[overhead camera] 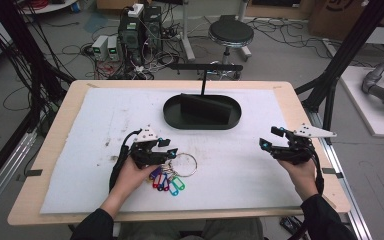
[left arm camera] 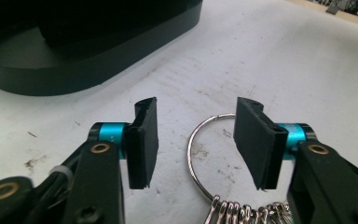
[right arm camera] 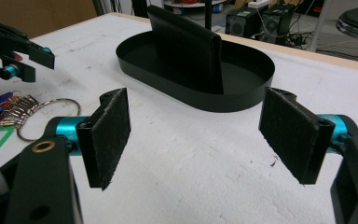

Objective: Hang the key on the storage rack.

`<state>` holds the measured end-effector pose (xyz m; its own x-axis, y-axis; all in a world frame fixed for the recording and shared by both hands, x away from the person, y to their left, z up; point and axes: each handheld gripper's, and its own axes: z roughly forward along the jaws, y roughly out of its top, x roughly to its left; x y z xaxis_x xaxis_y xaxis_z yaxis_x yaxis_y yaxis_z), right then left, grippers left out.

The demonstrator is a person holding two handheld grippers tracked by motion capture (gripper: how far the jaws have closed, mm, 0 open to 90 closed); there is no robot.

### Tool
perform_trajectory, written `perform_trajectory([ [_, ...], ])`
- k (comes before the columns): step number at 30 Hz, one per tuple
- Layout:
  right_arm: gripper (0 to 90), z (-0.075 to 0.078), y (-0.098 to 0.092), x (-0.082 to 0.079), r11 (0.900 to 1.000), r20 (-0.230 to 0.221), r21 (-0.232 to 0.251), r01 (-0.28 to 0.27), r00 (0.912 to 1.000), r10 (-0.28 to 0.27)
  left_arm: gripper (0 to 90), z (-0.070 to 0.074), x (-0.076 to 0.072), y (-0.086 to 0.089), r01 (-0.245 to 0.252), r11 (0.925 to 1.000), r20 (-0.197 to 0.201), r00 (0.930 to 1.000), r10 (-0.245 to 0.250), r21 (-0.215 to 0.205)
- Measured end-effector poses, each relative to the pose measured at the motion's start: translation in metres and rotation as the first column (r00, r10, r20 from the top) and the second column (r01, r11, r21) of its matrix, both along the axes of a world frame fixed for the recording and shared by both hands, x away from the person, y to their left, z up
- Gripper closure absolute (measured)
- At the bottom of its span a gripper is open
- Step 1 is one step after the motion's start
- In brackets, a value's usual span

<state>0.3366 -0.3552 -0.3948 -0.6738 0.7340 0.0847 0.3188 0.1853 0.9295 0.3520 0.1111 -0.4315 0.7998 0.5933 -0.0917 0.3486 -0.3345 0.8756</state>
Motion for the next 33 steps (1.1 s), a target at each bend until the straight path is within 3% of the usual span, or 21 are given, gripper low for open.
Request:
perform_trajectory([
  [7, 26.0, 0.0, 0.0, 0.0, 1.0, -0.004, -0.002, -0.005, 1.0, 0.005, 64.0, -0.006, 0.003, -0.007, 0.002, 0.9957, -0.034, 0.9994, 0.001, 0.092],
  [15, 26.0, -0.001, -0.001, 0.001, 1.0, -0.006, -0.001, -0.008, 1.0, 0.008, 68.7, -0.013, 0.006, -0.012, 0.015, 0.9865, -0.062, 0.9981, -0.005, 0.163],
  [18, 26.1, -0.001, -0.001, 0.0, 1.0, -0.006, -0.002, -0.006, 1.0, 0.006, 72.1, -0.017, 0.005, -0.018, 0.023, 0.9786, -0.069, 0.9976, -0.009, 0.205],
  [19, 26.1, -0.001, -0.001, 0.0, 1.0, -0.006, -0.001, -0.006, 1.0, 0.006, 72.3, -0.018, 0.004, -0.02, 0.019, 0.9752, -0.051, 0.9987, -0.008, 0.22],
  [24, 26.1, -0.001, -0.002, -0.001, 1.0, -0.008, 0.012, -0.005, 1.0, 0.005, 77.2, -0.018, 0.0, -0.022, 0.007, 0.9715, -0.031, 0.9995, 0.001, 0.237],
  [25, 26.1, -0.001, -0.002, 0.0, 1.0, -0.006, 0.009, -0.005, 1.0, 0.005, 83.6, -0.018, -0.001, -0.023, 0.013, 0.9697, -0.026, 0.9996, -0.007, 0.244],
  [27, 26.1, -0.001, -0.001, -0.001, 1.0, -0.008, 0.009, -0.004, 1.0, 0.005, 84.3, -0.018, -0.005, -0.026, 0.003, 0.9634, 0.007, 1.0, -0.005, 0.268],
  [33, 26.7, -0.001, -0.001, 0.0, 1.0, -0.013, 0.022, -0.003, 0.9999, 0.004, 85.7, -0.019, -0.006, -0.025, -0.021, 0.9715, 0.003, 0.9998, 0.021, 0.236],
])
